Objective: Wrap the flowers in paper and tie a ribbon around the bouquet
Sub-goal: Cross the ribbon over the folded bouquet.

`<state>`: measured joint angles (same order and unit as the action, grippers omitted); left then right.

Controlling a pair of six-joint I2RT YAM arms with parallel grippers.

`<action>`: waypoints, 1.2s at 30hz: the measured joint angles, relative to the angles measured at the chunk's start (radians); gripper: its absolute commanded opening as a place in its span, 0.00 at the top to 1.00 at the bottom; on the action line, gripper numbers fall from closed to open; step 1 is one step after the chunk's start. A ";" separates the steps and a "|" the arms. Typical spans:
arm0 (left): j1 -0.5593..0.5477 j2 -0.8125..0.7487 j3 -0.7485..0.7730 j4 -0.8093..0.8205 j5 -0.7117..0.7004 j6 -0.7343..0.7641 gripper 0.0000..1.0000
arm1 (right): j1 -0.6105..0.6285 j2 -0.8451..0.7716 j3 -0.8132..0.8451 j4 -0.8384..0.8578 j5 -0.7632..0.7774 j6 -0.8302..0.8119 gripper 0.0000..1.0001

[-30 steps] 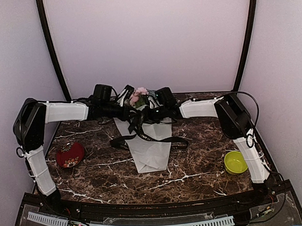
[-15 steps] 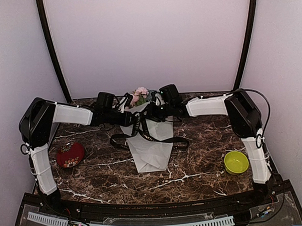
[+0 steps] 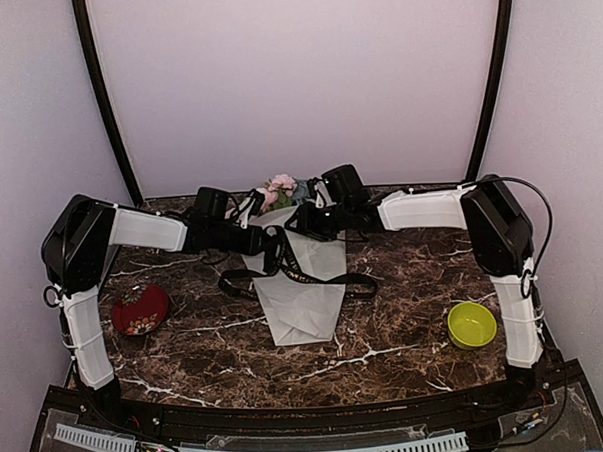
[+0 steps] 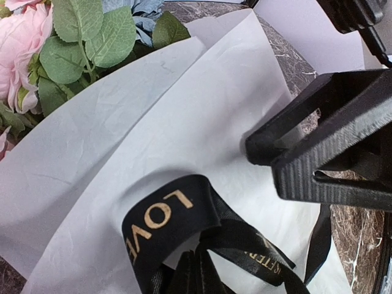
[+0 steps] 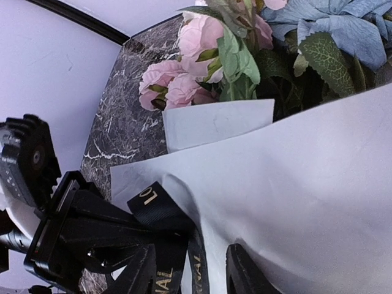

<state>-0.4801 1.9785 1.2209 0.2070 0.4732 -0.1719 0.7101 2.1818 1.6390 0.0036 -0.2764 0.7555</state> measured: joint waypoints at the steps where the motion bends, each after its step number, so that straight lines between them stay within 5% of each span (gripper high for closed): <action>1: 0.000 0.000 0.000 0.000 -0.001 0.000 1.00 | 0.003 -0.008 -0.005 -0.006 0.000 -0.010 0.53; 4: 0.000 0.000 0.002 -0.001 -0.006 0.005 1.00 | 0.017 -0.026 -0.018 -0.016 -0.013 -0.039 0.40; 7: 0.000 0.000 0.002 -0.005 -0.013 0.010 1.00 | 0.031 -0.026 -0.016 -0.044 -0.034 -0.063 0.39; 14: 0.000 0.000 0.003 -0.019 -0.019 0.014 1.00 | 0.056 0.015 0.051 -0.105 -0.081 -0.093 0.59; 23: 0.000 0.000 0.005 -0.026 -0.021 0.025 1.00 | 0.066 0.027 0.067 -0.179 -0.078 -0.115 0.99; 31: 0.000 0.002 0.013 -0.042 -0.021 0.044 0.90 | 0.051 0.026 0.061 -0.199 -0.057 -0.123 1.00; 36: 0.000 0.002 0.024 -0.056 -0.023 0.061 0.99 | 0.024 0.024 0.003 -0.183 -0.062 -0.119 1.00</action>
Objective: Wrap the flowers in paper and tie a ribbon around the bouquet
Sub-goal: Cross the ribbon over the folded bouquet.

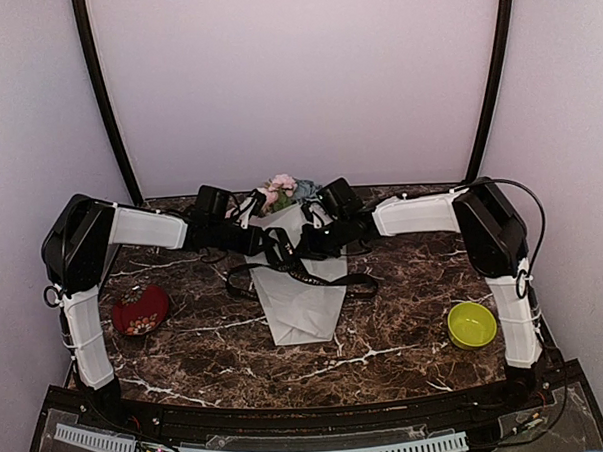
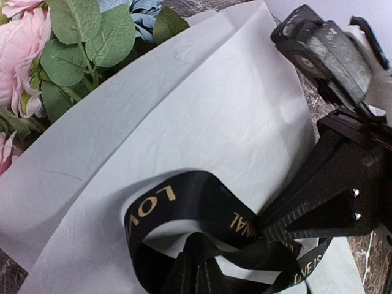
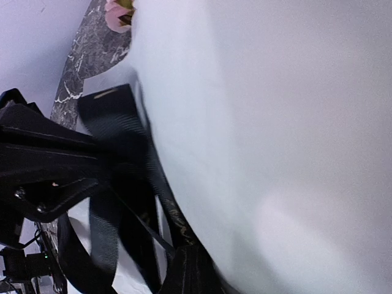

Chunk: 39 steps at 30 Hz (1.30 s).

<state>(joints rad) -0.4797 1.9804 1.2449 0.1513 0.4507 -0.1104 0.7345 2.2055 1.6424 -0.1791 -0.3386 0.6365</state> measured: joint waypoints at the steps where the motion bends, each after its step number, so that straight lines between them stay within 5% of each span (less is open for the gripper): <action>1: 0.000 0.000 0.001 -0.003 -0.002 0.003 0.99 | -0.004 0.000 -0.011 0.000 -0.002 0.000 1.00; 8: 0.000 0.000 0.002 -0.016 -0.003 0.014 1.00 | -0.012 -0.016 -0.031 0.019 -0.017 -0.013 0.99; 13: 0.000 0.000 0.002 -0.019 -0.002 0.020 1.00 | -0.012 -0.041 -0.039 0.051 -0.040 -0.018 0.87; 20: 0.000 0.000 0.002 -0.019 0.000 0.021 1.00 | -0.009 -0.047 -0.039 0.090 -0.064 -0.014 0.58; 25: 0.000 0.000 0.002 -0.019 0.000 0.021 1.00 | 0.010 -0.047 -0.038 0.095 -0.079 -0.014 0.53; 28: 0.000 0.000 0.002 -0.019 0.001 0.021 1.00 | 0.024 -0.047 -0.035 0.086 -0.086 -0.014 0.61; 32: 0.000 0.000 0.002 -0.019 0.001 0.021 1.00 | 0.029 -0.045 -0.025 0.063 -0.097 -0.021 0.98; 39: 0.000 0.000 0.008 -0.024 0.001 0.031 0.83 | 0.023 -0.042 -0.020 0.042 -0.095 -0.017 1.00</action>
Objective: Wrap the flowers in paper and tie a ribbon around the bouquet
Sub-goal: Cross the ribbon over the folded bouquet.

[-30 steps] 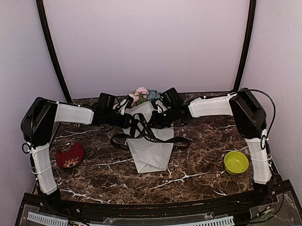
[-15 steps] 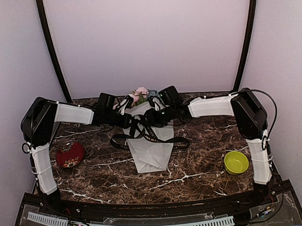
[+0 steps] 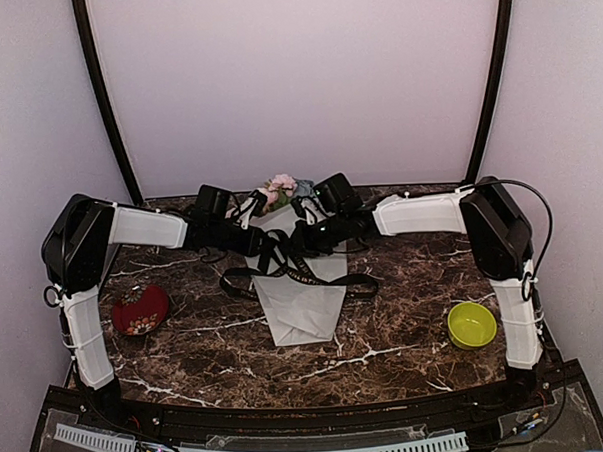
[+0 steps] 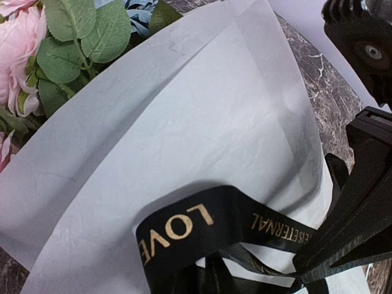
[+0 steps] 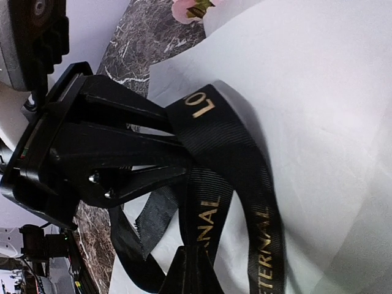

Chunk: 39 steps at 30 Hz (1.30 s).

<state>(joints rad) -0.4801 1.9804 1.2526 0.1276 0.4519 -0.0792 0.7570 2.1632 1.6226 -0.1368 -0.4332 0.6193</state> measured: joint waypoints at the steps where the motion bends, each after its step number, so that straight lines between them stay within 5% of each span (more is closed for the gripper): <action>1: 0.000 0.000 0.002 -0.004 0.000 0.006 0.81 | -0.003 0.000 -0.001 0.000 0.000 0.003 1.00; 9: 0.000 -0.001 0.053 -0.073 -0.018 0.074 0.69 | -0.025 0.051 -0.003 0.001 -0.016 0.015 1.00; 20: 0.000 -0.005 0.107 -0.136 -0.050 0.157 0.87 | -0.025 0.053 -0.006 0.007 -0.023 0.018 1.00; 27: 0.000 -0.005 0.106 -0.137 -0.046 0.159 1.00 | -0.025 0.051 -0.017 0.053 -0.051 0.023 0.72; 39: 0.000 -0.005 0.100 -0.136 -0.040 0.158 1.00 | -0.025 0.051 0.016 0.094 -0.083 0.049 0.65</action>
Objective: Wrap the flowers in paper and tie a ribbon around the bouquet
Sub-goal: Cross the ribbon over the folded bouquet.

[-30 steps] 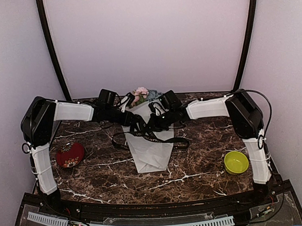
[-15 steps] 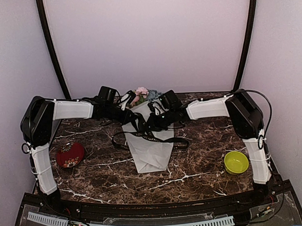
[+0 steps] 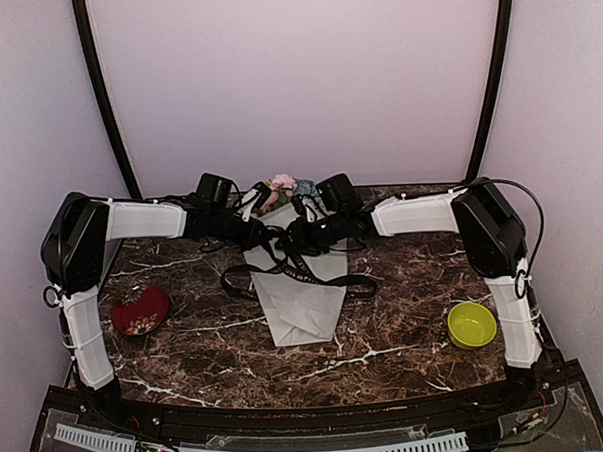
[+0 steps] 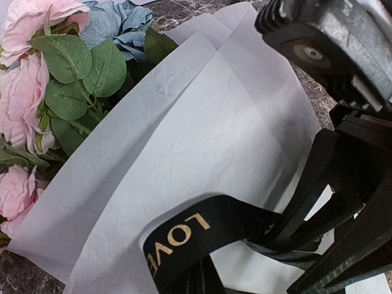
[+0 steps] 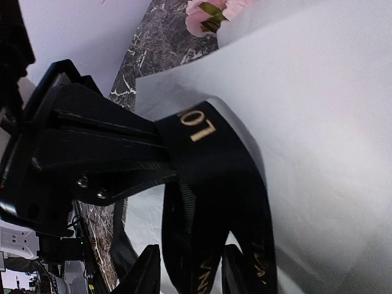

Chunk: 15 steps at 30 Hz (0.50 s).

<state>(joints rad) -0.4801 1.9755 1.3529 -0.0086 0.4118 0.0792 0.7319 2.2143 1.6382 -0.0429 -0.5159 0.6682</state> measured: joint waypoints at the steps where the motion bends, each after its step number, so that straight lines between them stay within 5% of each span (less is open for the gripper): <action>1: 0.000 0.000 0.000 0.000 0.000 0.000 1.00 | 0.000 0.000 0.008 0.004 -0.005 0.000 0.65; 9: 0.000 0.000 0.000 0.001 0.014 -0.001 1.00 | 0.000 0.023 0.055 0.001 -0.009 0.004 0.99; 15: 0.000 0.000 0.000 0.001 0.021 -0.003 0.96 | 0.000 0.045 0.055 -0.031 -0.002 0.002 1.00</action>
<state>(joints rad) -0.4801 1.9755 1.3529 -0.0078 0.4332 0.0761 0.7322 2.2597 1.6932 -0.0734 -0.5182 0.6697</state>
